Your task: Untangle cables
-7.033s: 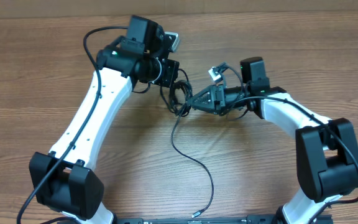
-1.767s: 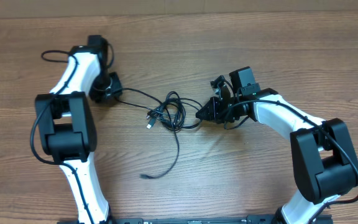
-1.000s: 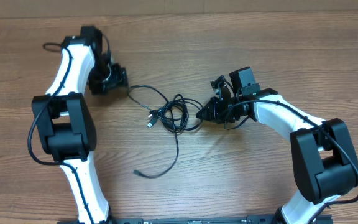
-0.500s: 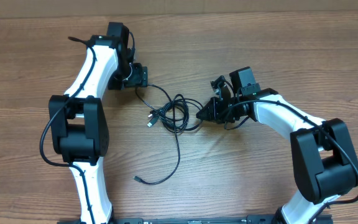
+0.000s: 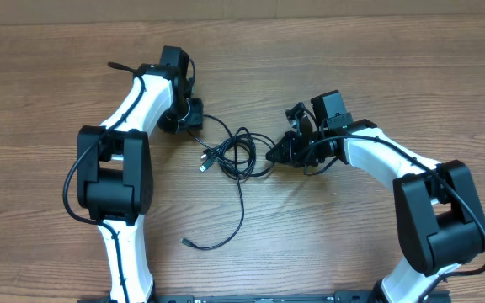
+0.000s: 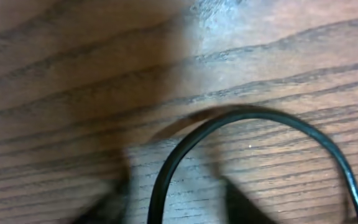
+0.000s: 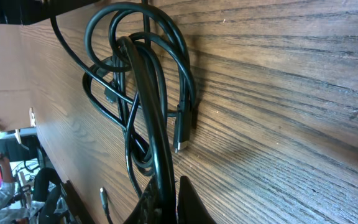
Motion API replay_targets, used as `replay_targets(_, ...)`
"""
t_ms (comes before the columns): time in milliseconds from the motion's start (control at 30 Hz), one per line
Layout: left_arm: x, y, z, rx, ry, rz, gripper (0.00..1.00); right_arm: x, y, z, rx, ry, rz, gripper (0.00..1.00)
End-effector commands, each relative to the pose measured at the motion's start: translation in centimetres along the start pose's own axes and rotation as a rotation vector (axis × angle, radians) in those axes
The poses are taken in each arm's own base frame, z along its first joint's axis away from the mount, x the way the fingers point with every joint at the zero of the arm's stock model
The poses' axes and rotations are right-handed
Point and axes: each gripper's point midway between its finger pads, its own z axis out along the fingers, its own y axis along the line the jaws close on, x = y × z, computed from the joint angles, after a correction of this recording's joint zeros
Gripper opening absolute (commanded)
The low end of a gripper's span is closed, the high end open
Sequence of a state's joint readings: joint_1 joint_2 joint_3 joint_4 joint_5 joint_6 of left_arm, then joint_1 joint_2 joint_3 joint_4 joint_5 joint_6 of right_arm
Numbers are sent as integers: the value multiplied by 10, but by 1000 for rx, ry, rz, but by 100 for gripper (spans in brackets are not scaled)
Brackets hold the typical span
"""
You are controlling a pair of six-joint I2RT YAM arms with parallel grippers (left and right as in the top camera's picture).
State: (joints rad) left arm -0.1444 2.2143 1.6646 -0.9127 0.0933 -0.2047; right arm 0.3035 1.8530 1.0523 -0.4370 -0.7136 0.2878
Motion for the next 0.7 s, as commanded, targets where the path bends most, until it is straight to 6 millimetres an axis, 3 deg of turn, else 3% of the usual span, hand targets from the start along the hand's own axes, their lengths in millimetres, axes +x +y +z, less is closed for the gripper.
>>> replay_targets(0,8,-2,0,13,19,-11,4,2,-2,3,7,5,-3,4)
replay_targets(133,-6,-16,-18,73,-22,50,4,2,-2,3,6,5,-3,4)
replay_targets(233,-20,-25,-49,102,-74,78,4,2,-2,3,6,5,0,4)
replay_targets(433,-43,-47,-136,185,-263,113,4,2,-2,3,6,6,1,4)
replay_targets(667,-39,-63,-242,238,-512,167,4,3,0,3,-4,10,11,4)
